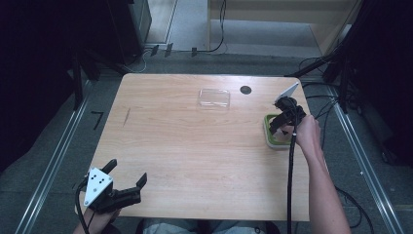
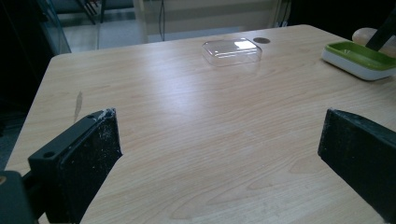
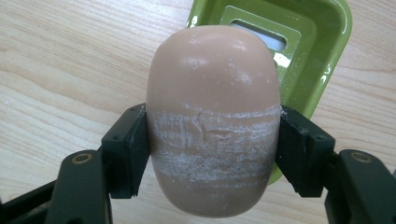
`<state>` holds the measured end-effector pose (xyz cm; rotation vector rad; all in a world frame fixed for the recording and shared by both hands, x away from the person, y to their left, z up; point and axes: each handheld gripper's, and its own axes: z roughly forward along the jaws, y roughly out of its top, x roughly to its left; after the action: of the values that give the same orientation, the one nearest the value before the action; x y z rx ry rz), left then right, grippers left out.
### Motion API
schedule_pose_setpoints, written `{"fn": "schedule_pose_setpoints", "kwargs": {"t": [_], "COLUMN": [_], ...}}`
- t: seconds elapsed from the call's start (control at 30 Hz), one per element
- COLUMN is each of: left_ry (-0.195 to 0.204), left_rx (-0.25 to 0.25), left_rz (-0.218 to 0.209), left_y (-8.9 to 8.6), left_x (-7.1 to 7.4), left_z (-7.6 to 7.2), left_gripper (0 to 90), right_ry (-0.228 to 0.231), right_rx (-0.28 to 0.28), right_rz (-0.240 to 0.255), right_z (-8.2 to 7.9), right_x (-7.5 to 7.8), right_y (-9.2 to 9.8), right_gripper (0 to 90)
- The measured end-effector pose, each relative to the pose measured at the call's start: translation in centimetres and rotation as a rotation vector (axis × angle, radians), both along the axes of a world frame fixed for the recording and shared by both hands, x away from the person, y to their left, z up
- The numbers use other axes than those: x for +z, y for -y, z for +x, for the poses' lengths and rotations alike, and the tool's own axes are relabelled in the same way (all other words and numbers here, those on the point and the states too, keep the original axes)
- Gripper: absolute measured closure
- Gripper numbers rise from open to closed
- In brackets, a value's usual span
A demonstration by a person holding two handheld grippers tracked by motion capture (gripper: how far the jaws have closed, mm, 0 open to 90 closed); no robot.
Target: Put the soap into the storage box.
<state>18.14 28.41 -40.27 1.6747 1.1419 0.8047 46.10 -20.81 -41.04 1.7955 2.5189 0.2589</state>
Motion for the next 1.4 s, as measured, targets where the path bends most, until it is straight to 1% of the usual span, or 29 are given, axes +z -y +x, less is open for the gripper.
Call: {"fn": "schedule_pose_setpoints", "kwargs": {"t": [0.1,0.23,0.47,0.53,0.63,0.7,0.77,1.1,1.2,1.4], "left_ry": [0.000,0.000,0.000,0.000,-0.001,-0.001,-0.001,-0.002,-0.001,-0.001], "left_rx": [0.001,-0.001,-0.002,-0.001,-0.003,-0.003,-0.004,-0.002,-0.003,-0.002], "left_rz": [0.001,0.000,0.000,0.000,0.002,0.001,0.001,0.001,0.002,0.002], "left_y": [0.0,0.0,0.0,0.0,0.0,0.0,0.0,0.0,0.0,0.0], "left_x": [0.0,0.0,0.0,0.0,0.0,0.0,0.0,0.0,0.0,0.0], "left_z": [0.0,0.0,0.0,0.0,0.0,0.0,0.0,0.0,0.0,0.0], "left_gripper": [0.0,0.0,0.0,0.0,0.0,0.0,0.0,0.0,0.0,0.0], "right_ry": [-0.001,0.016,0.029,0.033,0.038,0.042,0.044,0.051,0.051,0.051], "right_rx": [-0.008,-0.029,-0.041,-0.045,-0.058,-0.060,-0.060,-0.086,-0.091,-0.103], "right_rz": [0.003,0.001,0.008,0.017,0.015,0.020,0.015,0.019,0.013,0.028], "right_z": [0.1,0.3,0.6,0.6,0.7,0.8,0.8,1.2,1.3,1.4], "right_x": [-0.2,-0.4,-0.9,-1.1,-1.3,-1.4,-1.5,-2.3,-2.6,-2.9], "right_y": [0.1,0.3,0.4,0.5,0.6,0.7,0.7,0.8,0.9,1.0], "right_gripper": [34.0,34.0,34.0,34.0,34.0,34.0,34.0,34.0,34.0,34.0]}}
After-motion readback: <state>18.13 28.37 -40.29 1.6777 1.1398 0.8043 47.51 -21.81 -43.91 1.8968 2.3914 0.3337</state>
